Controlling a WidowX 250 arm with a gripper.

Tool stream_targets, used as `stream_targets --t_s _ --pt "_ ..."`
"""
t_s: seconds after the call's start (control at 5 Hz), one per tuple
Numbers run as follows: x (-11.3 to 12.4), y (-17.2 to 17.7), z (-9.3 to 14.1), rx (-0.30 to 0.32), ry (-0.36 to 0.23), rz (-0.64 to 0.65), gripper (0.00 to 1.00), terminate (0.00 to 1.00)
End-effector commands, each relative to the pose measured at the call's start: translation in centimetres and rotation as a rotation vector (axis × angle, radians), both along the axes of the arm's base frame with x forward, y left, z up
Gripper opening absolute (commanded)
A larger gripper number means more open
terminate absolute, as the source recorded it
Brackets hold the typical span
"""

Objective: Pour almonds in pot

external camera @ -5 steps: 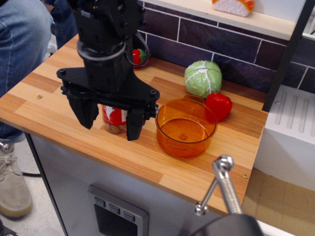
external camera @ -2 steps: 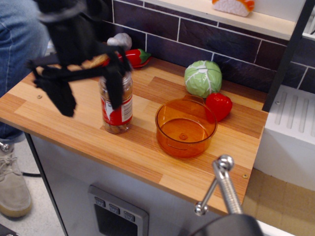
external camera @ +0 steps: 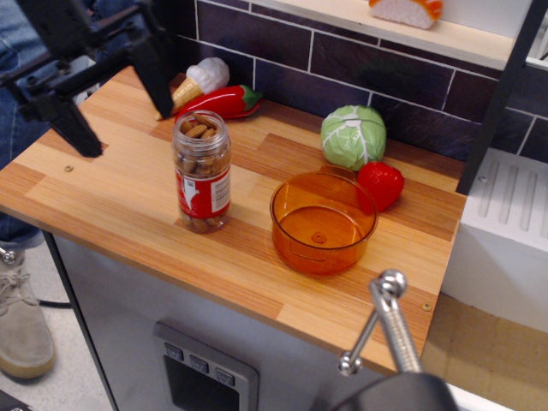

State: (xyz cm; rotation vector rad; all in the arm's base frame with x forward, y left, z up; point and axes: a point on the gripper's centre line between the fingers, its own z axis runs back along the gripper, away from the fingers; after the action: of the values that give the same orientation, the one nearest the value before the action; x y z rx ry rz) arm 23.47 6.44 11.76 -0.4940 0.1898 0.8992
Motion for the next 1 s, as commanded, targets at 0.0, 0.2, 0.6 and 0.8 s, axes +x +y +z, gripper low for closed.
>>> stream_targets --t_s 0.0,0.2,0.6,0.8 --pt "1.4 3.6 -0.7 -0.167 0.172 0.178 1.0 0.0" --pt "2.5 3.9 -2.6 -0.19 0.228 0.239 1.0 0.0" --pt "4.7 3.4 -5.9 -0.222 0.371 0.322 1.0 0.0" --pt "5.3 2.0 -7.4 -0.256 0.442 0.338 1.0 0.0"
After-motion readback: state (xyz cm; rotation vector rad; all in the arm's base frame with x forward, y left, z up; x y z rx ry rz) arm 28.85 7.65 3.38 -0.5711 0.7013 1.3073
